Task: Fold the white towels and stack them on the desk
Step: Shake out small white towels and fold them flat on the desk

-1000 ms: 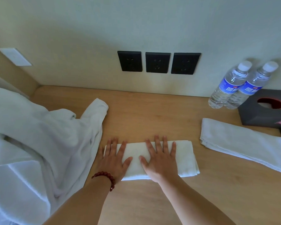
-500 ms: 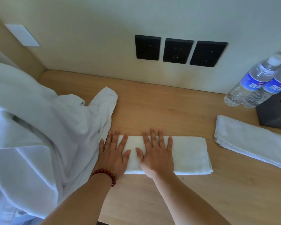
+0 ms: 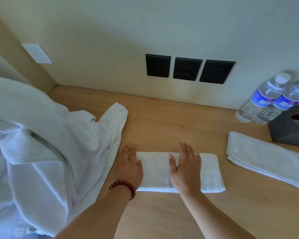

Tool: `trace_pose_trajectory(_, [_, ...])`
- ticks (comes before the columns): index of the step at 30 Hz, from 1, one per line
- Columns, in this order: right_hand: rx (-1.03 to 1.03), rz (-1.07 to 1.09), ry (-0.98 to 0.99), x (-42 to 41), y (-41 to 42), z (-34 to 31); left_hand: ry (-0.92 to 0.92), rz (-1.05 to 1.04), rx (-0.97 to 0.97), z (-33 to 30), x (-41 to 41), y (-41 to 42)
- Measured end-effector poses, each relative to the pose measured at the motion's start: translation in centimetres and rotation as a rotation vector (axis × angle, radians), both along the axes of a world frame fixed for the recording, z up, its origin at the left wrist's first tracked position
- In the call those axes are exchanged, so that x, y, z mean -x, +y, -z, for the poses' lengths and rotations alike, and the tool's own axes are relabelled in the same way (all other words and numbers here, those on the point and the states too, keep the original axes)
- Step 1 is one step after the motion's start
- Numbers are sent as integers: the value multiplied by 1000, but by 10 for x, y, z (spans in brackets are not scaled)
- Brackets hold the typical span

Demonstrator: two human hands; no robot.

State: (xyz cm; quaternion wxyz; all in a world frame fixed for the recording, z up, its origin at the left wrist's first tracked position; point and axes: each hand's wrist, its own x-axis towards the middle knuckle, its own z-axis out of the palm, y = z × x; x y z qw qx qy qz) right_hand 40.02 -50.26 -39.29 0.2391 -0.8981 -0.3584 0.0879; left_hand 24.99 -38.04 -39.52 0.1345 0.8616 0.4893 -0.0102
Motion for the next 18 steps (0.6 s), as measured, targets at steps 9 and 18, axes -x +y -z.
trace_pose_trajectory(9, [150,559,106,-51,-62,-4,-3,-628,39,0,3,-20])
trace_pose_trajectory(18, [184,509,588,-69,-69,-22,-77,-879,252,-15,-20,-36])
